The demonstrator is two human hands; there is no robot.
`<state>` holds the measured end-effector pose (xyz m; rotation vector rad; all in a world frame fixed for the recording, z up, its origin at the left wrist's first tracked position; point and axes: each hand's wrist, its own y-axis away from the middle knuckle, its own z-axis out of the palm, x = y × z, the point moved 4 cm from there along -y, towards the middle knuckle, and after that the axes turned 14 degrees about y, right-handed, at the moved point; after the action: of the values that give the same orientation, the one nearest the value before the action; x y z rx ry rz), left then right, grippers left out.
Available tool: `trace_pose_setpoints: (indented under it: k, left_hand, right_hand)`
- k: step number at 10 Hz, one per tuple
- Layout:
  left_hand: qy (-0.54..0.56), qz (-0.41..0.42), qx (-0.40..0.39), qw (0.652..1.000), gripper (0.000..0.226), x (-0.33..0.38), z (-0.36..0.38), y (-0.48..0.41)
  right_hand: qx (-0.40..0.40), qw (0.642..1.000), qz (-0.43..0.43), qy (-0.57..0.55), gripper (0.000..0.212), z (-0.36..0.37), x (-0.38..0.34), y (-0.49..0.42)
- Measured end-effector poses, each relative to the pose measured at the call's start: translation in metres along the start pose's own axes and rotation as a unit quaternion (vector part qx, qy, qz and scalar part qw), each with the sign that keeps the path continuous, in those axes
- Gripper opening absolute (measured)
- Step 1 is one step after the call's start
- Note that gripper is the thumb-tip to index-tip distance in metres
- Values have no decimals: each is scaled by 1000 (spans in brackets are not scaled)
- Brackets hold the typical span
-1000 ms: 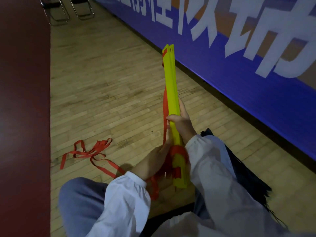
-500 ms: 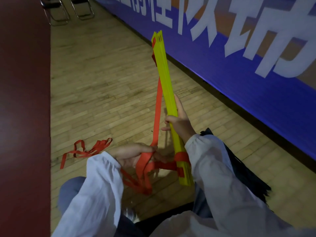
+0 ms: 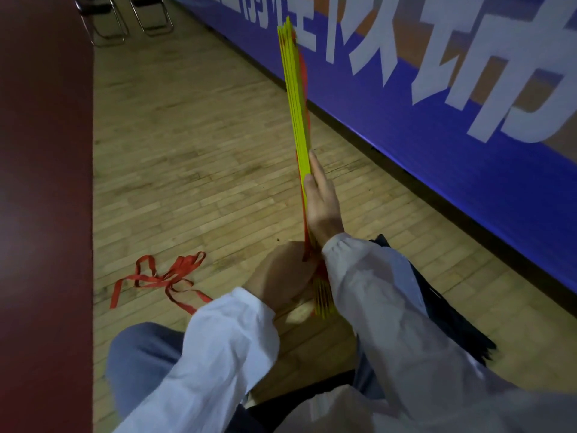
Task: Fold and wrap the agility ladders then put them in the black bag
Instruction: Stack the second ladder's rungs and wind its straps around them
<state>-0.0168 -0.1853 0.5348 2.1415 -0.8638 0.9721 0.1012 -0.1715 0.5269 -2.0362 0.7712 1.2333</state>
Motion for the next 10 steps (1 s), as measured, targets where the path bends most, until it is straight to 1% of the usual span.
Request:
trace_pose_setpoints:
  k: [1, 2, 3, 4, 5, 6, 7, 8, 9, 10]
  left_hand:
    - [-117, 40, 98, 987, 25, 2, 4, 11]
    - [-85, 54, 140, 985, 24, 1, 2, 11]
    - [-18, 58, 135, 989, 46, -9, -1, 7]
    - [85, 65, 90, 990, 33, -19, -7, 2]
    - [285, 106, 6, 953, 24, -16, -8, 11]
    - [285, 125, -5, 950, 22, -22, -6, 17]
    - [276, 103, -41, 955, 23, -27, -4, 18]
    - [224, 55, -132, 964, 16, -23, -8, 21]
    - [230, 8, -154, 961, 20, -30, -11, 17]
    - [197, -40, -156, 967, 28, -56, -7, 1]
  right_hand:
    - [5, 999, 36, 24, 46, -2, 0, -4]
    - [9, 999, 53, 5, 49, 0, 3, -5]
    - [-32, 993, 80, -77, 42, -5, -1, -1]
    - [-68, 962, 188, -186, 52, -12, 4, -8]
    - [-172, 902, 263, -297, 44, -29, 0, 0]
    - [-244, 834, 283, -406, 67, -15, 0, 11]
    - [-259, 810, 301, -432, 47, -1, 4, 18]
    - [-269, 793, 263, -479, 26, -2, 9, 27]
    - [-273, 791, 251, -486, 24, -4, 8, 27]
    - [-276, 786, 254, -492, 22, -7, 3, 20]
